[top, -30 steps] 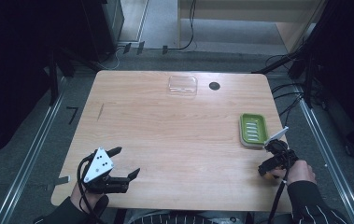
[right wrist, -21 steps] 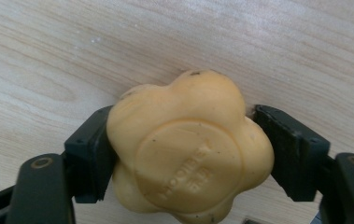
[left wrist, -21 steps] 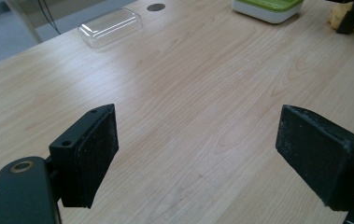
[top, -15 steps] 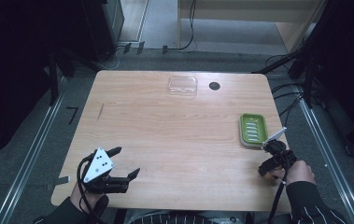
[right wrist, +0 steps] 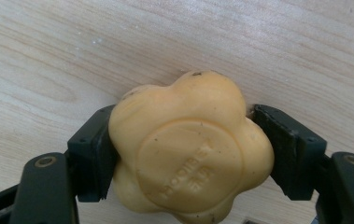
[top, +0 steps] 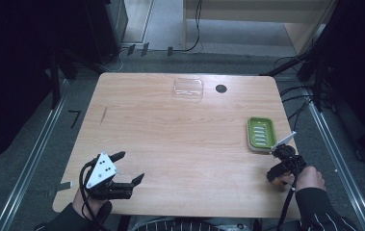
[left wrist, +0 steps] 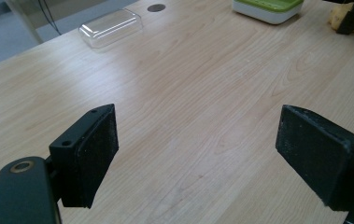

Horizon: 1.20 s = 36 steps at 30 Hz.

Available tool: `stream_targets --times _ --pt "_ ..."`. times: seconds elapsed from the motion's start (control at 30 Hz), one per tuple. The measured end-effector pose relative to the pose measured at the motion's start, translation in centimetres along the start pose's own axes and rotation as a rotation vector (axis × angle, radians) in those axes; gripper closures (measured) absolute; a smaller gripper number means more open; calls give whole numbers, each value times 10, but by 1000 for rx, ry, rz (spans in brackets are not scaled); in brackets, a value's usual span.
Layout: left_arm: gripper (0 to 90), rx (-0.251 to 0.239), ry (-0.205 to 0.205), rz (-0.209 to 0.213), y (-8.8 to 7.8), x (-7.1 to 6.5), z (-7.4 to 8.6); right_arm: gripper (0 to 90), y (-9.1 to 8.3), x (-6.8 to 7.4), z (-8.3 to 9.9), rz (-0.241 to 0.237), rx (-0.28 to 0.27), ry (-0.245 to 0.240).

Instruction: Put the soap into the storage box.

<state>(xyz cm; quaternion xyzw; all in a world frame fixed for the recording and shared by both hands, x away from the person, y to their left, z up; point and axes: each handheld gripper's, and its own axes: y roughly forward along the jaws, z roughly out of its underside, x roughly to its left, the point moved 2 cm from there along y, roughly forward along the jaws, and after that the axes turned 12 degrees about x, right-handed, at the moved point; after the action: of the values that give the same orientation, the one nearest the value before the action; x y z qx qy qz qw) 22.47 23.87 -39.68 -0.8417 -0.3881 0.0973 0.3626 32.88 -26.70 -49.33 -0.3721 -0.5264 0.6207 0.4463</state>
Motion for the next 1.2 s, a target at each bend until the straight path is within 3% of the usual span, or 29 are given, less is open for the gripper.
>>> stream_targets --times 0.33,1.2 --pt "136 0 -2 0 0 0 0 283 -2 -2 1 19 2 6" --pt "136 2 -3 1 1 0 0 283 -24 5 -3 37 -119 -18"
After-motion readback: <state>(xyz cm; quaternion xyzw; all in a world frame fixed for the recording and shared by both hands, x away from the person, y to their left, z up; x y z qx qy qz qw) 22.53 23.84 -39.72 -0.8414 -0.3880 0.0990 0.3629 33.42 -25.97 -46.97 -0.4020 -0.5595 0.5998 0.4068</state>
